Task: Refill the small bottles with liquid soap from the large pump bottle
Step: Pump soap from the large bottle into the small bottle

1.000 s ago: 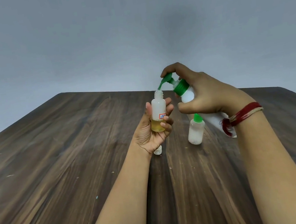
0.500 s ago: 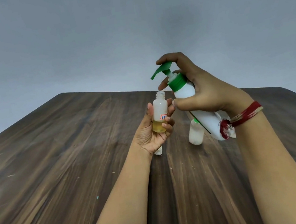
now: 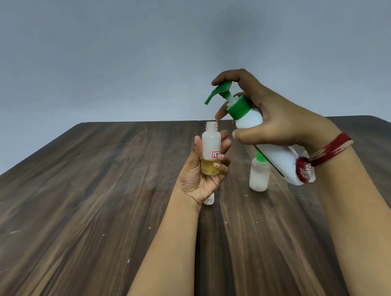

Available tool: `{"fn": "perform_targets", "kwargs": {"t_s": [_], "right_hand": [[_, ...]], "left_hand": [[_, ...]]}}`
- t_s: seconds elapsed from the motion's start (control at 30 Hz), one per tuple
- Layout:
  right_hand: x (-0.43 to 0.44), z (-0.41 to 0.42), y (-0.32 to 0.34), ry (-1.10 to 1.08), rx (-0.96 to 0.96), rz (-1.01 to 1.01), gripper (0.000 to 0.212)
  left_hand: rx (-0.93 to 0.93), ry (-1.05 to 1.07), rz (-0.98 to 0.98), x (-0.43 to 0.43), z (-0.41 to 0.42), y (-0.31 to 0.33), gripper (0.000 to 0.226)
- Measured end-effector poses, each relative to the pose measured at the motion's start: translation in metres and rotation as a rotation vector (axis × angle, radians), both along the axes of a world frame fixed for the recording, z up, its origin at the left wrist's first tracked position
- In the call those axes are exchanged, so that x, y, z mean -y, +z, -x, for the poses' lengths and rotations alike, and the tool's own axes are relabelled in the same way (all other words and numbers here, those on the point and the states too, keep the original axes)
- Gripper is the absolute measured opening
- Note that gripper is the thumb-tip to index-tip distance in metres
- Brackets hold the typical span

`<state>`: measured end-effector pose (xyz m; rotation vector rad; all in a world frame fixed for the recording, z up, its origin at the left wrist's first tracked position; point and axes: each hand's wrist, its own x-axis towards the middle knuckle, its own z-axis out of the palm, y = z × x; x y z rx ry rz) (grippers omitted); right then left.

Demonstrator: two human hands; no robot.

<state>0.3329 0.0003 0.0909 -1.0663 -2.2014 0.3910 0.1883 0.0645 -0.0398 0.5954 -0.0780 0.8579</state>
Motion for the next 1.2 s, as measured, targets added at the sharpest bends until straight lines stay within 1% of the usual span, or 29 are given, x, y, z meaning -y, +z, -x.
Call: {"fn": "perform_targets", "kwargs": {"t_s": [0.13, 0.27, 0.57, 0.97, 1.07, 1.2], "right_hand": [[-0.002, -0.006, -0.001, -0.06, 0.025, -0.015, 0.072], [-0.005, -0.007, -0.005, -0.129, 0.098, -0.016, 0.072], [-0.005, 0.0, -0.007, -0.17, 0.232, -0.029, 0.069], [-0.007, 0.002, -0.009, -0.149, 0.232, -0.032, 0.06], [-0.008, 0.001, -0.009, -0.149, 0.234, -0.007, 0.063], [-0.009, 0.001, -0.01, -0.13, 0.22, 0.022, 0.071]], "left_hand": [[0.001, 0.003, -0.014, -0.003, 0.0, -0.002, 0.064], [0.008, -0.013, -0.028, -0.004, 0.0, -0.003, 0.062], [0.026, -0.024, -0.024, -0.006, 0.0, -0.004, 0.061], [0.007, 0.001, -0.027, -0.005, 0.0, -0.003, 0.062], [0.015, 0.001, -0.018, -0.005, 0.0, -0.003, 0.062], [0.029, 0.002, -0.008, -0.006, 0.001, -0.003, 0.062]]}}
